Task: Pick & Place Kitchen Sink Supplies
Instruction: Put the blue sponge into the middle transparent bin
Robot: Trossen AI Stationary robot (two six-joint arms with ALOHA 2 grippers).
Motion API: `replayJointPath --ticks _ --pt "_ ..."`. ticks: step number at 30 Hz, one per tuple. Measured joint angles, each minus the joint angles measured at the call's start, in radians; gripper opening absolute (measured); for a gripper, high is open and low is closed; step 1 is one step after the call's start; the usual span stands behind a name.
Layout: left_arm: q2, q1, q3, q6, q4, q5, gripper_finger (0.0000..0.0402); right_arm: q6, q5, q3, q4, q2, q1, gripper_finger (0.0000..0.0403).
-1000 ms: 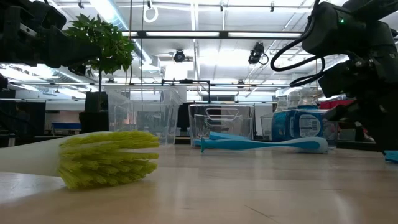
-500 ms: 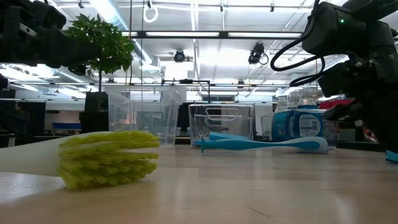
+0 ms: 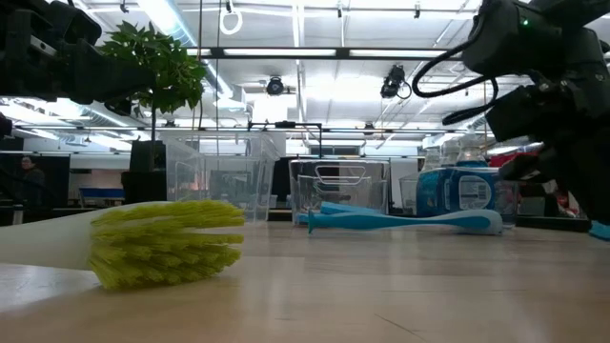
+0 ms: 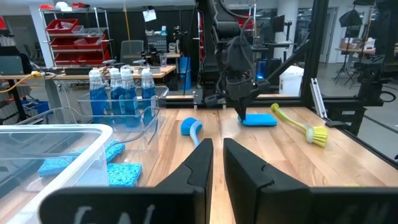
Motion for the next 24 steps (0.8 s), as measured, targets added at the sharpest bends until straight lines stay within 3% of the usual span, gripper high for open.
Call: replayJointPath --ticks 10,24 --pt "0.000 0.000 0.000 0.000 0.000 0.000 0.0044 0.018 0.001 0.087 0.001 -0.046 -0.033 0.0000" --pt "0.000 0.000 0.000 0.000 0.000 0.000 0.0044 0.070 0.036 0.345 0.034 -0.050 -0.119 0.0000"
